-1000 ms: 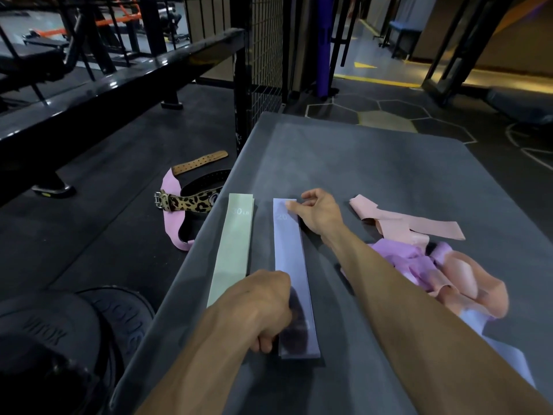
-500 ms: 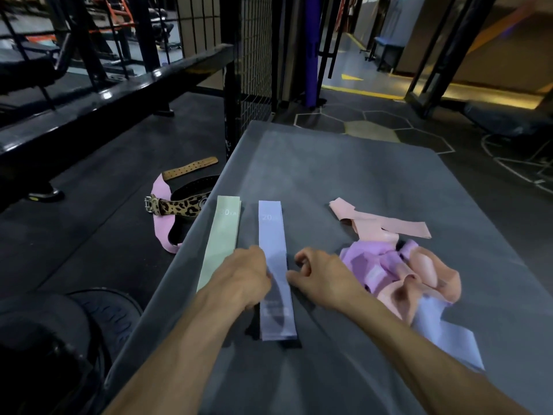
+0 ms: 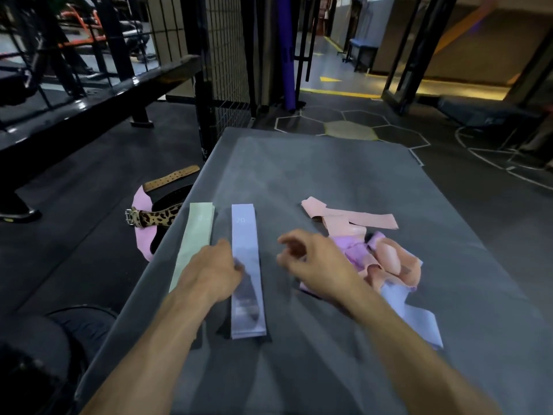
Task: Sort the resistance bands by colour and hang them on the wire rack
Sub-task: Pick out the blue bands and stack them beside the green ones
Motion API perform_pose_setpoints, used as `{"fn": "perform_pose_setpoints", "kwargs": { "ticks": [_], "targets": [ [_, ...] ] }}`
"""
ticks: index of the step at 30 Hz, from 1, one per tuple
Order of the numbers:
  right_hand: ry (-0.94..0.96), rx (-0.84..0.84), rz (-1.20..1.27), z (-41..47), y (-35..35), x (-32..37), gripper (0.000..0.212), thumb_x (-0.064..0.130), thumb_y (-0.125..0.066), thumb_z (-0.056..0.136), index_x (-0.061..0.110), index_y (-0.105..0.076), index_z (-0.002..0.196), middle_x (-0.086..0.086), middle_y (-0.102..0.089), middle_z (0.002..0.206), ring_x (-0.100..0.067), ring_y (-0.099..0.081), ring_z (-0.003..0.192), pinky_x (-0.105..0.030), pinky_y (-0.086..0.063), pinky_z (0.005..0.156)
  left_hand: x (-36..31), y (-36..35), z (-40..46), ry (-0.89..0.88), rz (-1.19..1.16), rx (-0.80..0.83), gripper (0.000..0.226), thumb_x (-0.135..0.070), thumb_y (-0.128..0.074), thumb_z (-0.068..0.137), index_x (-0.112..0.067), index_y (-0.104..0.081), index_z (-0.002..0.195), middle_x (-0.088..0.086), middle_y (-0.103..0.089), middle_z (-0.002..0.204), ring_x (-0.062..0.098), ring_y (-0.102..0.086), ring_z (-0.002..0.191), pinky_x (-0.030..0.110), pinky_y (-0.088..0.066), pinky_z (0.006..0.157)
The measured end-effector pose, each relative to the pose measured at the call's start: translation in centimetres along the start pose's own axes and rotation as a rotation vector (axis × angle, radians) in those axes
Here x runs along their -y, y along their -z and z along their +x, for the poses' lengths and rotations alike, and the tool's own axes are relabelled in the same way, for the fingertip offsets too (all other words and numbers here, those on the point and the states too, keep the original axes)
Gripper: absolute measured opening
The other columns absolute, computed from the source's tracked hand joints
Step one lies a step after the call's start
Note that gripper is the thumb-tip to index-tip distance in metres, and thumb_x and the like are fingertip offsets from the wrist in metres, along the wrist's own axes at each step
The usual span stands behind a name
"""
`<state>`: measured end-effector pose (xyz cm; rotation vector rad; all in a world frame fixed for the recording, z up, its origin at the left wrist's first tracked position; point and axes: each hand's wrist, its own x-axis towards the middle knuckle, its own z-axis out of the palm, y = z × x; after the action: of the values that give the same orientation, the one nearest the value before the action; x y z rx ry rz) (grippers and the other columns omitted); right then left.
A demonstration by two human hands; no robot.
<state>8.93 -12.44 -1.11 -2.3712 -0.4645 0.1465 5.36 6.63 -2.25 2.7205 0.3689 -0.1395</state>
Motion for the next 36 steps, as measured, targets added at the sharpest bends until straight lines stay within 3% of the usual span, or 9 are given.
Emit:
{"fn": "perform_pose_setpoints", "kwargs": {
  "ticks": [3, 7, 12, 16, 21, 25, 29, 32, 36],
  "targets": [
    [-0.023, -0.09, -0.19, -0.4, 4.6, -3.3, 0.023, 0.026, -0.068, 0.088, 0.026, -0.068, 0.111, 0.007, -0.07, 0.102, -0.014, -0.064, 0.097, -0.025, -0.047, 0.088, -1.6, -0.5, 0.2, -0.103, -0.041, -0.068, 0.016, -0.042, -0.057, 0.096, -0.029, -0.053, 0.105, 0.0, -0.067, 0.095, 0.024, -0.062, 0.086, 0.036, -0.053, 0.075],
    [-0.39, -0.141, -0.444, -1.3, 10.0, -7.3, 0.008, 0.037, -0.061, 0.083, 0.028, -0.06, 0.082, -0.006, -0.07, 0.1, -0.033, -0.067, 0.097, -0.03, -0.048, 0.075, -5.1, -1.9, 0.1, -0.256, -0.093, -0.03, 0.025, -0.045, -0.062, 0.091, -0.032, -0.054, 0.111, -0.003, -0.068, 0.106, 0.025, -0.063, 0.1, 0.04, -0.053, 0.085],
    [-0.656, 0.306, -0.355, -4.3, 13.4, -8.5, 0.024, 0.031, -0.075, 0.082, 0.008, -0.069, 0.078, 0.003, -0.062, 0.046, -0.015, -0.061, 0.046, -0.022, -0.049, 0.049, -9.5, -3.8, -0.2, -0.386, -0.091, 0.187, 0.065, -0.059, -0.069, 0.079, -0.044, -0.037, 0.134, -0.005, -0.055, 0.13, 0.022, -0.053, 0.116, 0.043, -0.049, 0.096],
    [-0.587, 0.365, -0.406, -5.4, 12.1, -9.4, 0.042, 0.045, -0.083, 0.072, 0.014, -0.067, 0.096, 0.001, -0.07, 0.078, -0.018, -0.067, 0.068, -0.024, -0.055, 0.055, -11.7, -5.7, 0.5, -0.428, -0.036, 0.217, 0.096, -0.077, -0.057, 0.063, -0.052, -0.02, 0.148, -0.001, -0.051, 0.139, 0.031, -0.049, 0.126, 0.046, -0.046, 0.102],
    [-0.477, 0.126, -0.577, -6.3, 8.7, -10.0, 0.055, 0.058, -0.067, 0.081, 0.017, -0.056, 0.116, -0.006, -0.065, 0.112, -0.031, -0.063, 0.101, -0.031, -0.046, 0.076, -13.0, -7.0, 1.2, -0.473, -0.027, 0.179, 0.066, -0.06, -0.06, 0.07, -0.044, -0.048, 0.133, -0.002, -0.061, 0.126, 0.028, -0.057, 0.11, 0.039, -0.047, 0.095],
    [-0.466, 0.025, -0.443, -6.8, 10.2, -10.4, 0.038, 0.06, -0.063, 0.082, 0.026, -0.046, 0.09, -0.001, -0.058, 0.086, -0.029, -0.059, 0.082, -0.028, -0.042, 0.066, -14.5, -7.1, 0.2, -0.521, -0.152, 0.079, 0.009, -0.016, -0.064, 0.083, -0.022, -0.067, 0.089, -0.025, -0.059, 0.083, 0.018, -0.052, 0.076, 0.022, -0.041, 0.06],
    [-0.387, -0.19, -0.215, -7.7, 13.9, -11.0, 0.021, 0.038, -0.067, 0.072, 0.019, -0.063, 0.066, -0.001, -0.063, 0.065, -0.021, -0.059, 0.064, -0.026, -0.038, 0.049, -15.6, -7.4, 0.1, -0.478, -0.208, 0.006, 0.028, -0.008, -0.058, 0.08, -0.023, -0.047, 0.059, -0.006, -0.049, 0.058, 0.023, -0.049, 0.06, 0.028, -0.033, 0.048],
    [-0.274, -0.52, -0.024, -8.7, 16.1, -10.0, 0.018, 0.03, -0.064, 0.077, 0.014, -0.062, 0.069, -0.001, -0.059, 0.059, -0.017, -0.051, 0.058, -0.028, -0.04, 0.051, -16.7, -7.4, 0.3, -0.49, -0.302, -0.032, 0.02, -0.011, -0.062, 0.078, -0.015, -0.047, 0.064, 0.004, -0.054, 0.055, 0.03, -0.057, 0.063, 0.037, -0.046, 0.052],
    [-0.161, -0.78, 0.174, -9.3, 17.1, -7.7, 0.01, 0.017, -0.061, 0.079, 0.015, -0.061, 0.07, 0.006, -0.054, 0.058, -0.008, -0.045, 0.057, -0.021, -0.036, 0.049, -18.1, -7.6, -0.4, -0.602, -0.331, -0.079, 0.006, -0.012, -0.068, 0.083, -0.012, -0.063, 0.081, 0.001, -0.061, 0.067, 0.024, -0.06, 0.068, 0.018, -0.036, 0.055]
  ]
}}
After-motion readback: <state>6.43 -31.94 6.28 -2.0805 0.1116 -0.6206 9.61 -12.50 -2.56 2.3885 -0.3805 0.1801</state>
